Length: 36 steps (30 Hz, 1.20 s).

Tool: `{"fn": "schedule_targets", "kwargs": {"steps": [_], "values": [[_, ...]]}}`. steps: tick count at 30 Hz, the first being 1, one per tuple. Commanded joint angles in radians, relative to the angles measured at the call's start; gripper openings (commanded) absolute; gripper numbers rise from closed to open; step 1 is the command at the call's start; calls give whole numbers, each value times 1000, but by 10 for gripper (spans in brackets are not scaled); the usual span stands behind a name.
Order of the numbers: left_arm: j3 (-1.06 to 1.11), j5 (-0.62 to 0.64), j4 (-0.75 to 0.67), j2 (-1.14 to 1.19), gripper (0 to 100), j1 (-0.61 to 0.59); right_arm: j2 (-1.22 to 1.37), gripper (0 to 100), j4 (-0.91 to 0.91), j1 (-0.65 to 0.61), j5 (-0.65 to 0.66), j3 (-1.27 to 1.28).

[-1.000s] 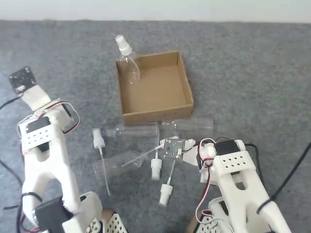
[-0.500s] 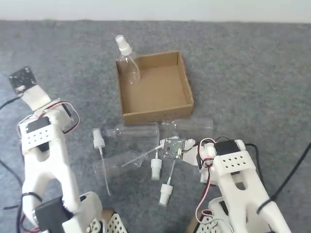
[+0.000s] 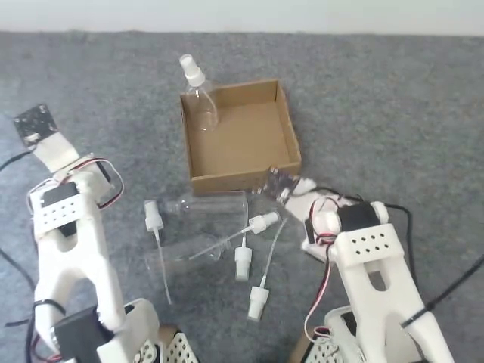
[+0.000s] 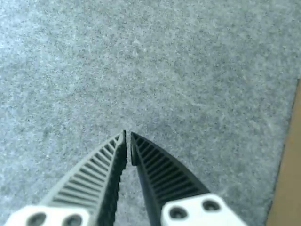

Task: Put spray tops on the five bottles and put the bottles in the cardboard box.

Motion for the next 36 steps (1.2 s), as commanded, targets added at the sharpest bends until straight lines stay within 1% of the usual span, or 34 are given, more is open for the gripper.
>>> {"fn": "schedule_targets", "kwargs": {"steps": [1, 5, 10, 12, 15, 21, 27, 32, 36], "values": [[-8, 0, -21, -51, 12, 5, -33, 37, 1, 2, -181, -124], [-8, 0, -21, -51, 12, 5, -35, 37, 2, -19, -379, -178], [-8, 0, -21, -51, 12, 5, -35, 37, 1, -133, -657, -219], [-8, 0, -21, -51, 12, 5, -35, 38, -5, -170, -730, -235], [-8, 0, -20, -51, 12, 5, -35, 38, -7, -209, -801, -273], [-8, 0, -20, -51, 12, 5, -35, 35, -7, -236, -885, -358], [-8, 0, -20, -51, 12, 5, -47, 34, 4, -234, -899, -397], [-8, 0, -20, -51, 12, 5, -202, 34, 30, -228, -898, -376], [-8, 0, -20, -51, 12, 5, -308, 34, -31, -194, -895, -293]]}}
